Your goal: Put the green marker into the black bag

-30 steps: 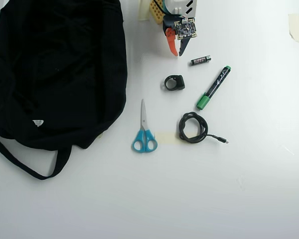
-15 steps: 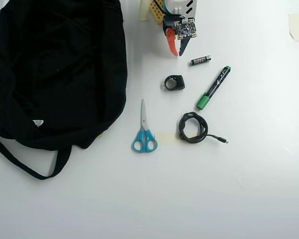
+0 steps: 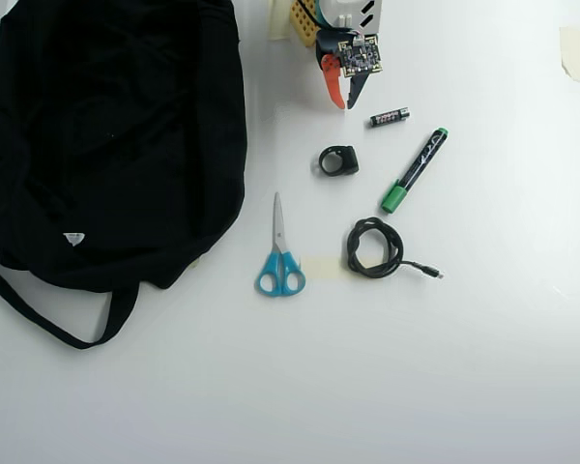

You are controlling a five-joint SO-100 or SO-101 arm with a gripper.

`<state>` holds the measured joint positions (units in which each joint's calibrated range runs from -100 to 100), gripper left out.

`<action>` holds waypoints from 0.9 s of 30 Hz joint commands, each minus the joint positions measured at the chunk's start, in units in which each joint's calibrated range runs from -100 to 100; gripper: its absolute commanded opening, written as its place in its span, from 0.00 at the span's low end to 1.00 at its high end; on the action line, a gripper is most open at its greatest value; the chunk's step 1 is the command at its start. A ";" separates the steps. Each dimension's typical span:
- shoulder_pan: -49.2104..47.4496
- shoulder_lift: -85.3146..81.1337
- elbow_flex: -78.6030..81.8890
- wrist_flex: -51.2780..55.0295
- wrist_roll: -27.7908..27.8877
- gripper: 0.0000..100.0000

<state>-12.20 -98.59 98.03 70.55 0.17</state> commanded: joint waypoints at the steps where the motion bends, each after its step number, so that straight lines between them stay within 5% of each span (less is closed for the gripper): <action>1: 0.30 -0.42 1.25 1.46 0.25 0.02; 27: -0.22 -0.42 1.25 1.29 0.25 0.02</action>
<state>-12.20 -98.59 98.03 70.55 0.17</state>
